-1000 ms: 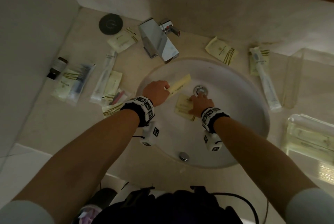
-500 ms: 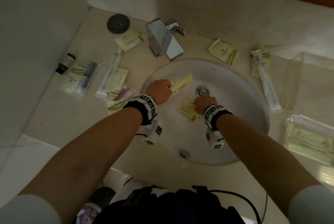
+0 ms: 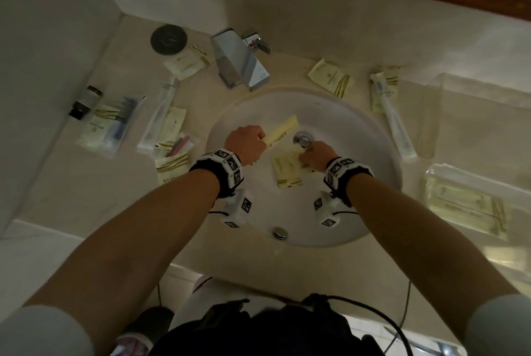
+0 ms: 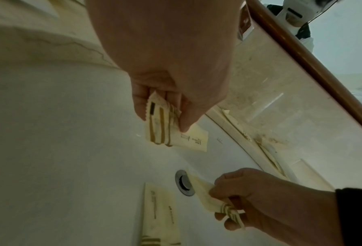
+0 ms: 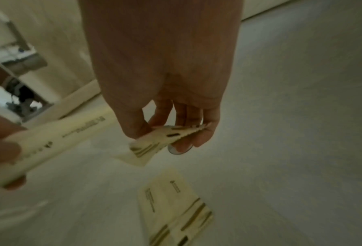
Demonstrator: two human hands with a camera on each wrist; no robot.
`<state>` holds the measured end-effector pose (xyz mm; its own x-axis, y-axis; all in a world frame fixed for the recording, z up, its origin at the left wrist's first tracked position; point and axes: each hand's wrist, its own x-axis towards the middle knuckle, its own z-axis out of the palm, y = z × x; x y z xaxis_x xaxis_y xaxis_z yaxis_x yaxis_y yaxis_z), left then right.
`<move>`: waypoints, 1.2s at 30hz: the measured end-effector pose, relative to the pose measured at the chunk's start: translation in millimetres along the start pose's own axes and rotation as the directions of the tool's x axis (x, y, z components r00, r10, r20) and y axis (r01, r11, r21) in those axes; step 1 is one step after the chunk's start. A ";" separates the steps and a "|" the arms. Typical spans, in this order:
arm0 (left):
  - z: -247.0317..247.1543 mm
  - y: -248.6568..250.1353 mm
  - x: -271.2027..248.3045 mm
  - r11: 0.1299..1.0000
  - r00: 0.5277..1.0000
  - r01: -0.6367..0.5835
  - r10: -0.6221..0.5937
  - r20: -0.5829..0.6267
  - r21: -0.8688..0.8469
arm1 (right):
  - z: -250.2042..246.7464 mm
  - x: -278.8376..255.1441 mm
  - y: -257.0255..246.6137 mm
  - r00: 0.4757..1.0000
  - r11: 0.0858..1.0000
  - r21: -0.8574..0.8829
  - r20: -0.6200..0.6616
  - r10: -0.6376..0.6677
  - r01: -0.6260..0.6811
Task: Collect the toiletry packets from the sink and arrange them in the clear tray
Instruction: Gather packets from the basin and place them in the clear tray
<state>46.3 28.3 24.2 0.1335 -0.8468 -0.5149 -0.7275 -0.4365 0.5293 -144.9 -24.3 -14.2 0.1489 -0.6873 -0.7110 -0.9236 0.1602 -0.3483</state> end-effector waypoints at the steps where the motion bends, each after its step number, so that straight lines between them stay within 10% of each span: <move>1: 1.4 2.8 -0.5 1.000 1.000 -0.004 0.004 -0.005 -0.005 | -2.9 -2.8 0.5 1.000 0.998 0.067 -0.004 0.010 -0.010; 36: 64.8 164.2 -55.1 0.976 0.973 -0.216 0.219 -0.078 0.036 | -110.4 -132.7 125.8 0.943 0.857 0.495 -0.330 0.033 0.143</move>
<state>-124.2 23.0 95.7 0.0236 -0.9429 -0.3323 -0.7627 -0.2319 0.6037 -319.9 8.9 103.8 -0.0063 -0.8770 -0.4805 -0.5958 0.3892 -0.7026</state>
